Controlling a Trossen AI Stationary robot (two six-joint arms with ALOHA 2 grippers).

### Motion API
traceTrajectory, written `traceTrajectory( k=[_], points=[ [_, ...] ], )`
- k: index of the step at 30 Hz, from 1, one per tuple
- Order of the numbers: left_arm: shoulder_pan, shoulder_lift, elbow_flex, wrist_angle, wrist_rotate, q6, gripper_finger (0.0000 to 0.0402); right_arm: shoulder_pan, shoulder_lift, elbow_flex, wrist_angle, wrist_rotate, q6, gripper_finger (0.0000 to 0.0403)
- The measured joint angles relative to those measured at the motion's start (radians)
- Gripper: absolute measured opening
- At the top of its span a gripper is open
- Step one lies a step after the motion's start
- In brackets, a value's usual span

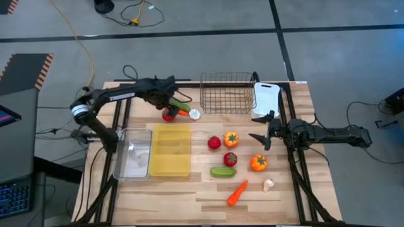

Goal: Sort produce into baskets
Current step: Put the top left red tomato into the transparent bin

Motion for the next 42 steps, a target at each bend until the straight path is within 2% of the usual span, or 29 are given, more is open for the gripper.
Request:
traceTrajectory(
  k=[6,14,18,22,32,38,42],
  points=[
    [0.000,0.080,0.000,-0.006,0.033,-0.006,0.0371,0.000,0.000,0.000,0.000,0.000,0.000,0.0382],
    [-0.001,0.134,-0.003,0.011,0.027,-0.003,0.0371,0.000,0.000,0.000,0.000,0.000,0.000,0.0382],
    [-0.004,0.147,-0.005,0.022,-0.035,-0.009,0.0367,0.000,0.000,0.000,0.000,0.000,0.000,0.0382],
    [-0.003,0.149,-0.005,0.030,-0.054,-0.010,0.0340,0.000,0.000,0.000,0.000,0.000,0.000,0.0382],
    [-0.003,0.149,-0.005,0.036,-0.038,-0.012,0.0230,0.000,0.000,0.000,0.000,0.000,0.000,0.0382],
    [-0.003,0.149,0.004,0.026,-0.037,-0.004,0.0223,0.000,0.000,0.000,0.000,0.000,0.000,0.0382],
    [-0.003,0.149,0.071,-0.051,-0.035,0.034,0.0224,0.000,0.000,0.000,0.000,0.000,0.000,0.0382]
  ],
)
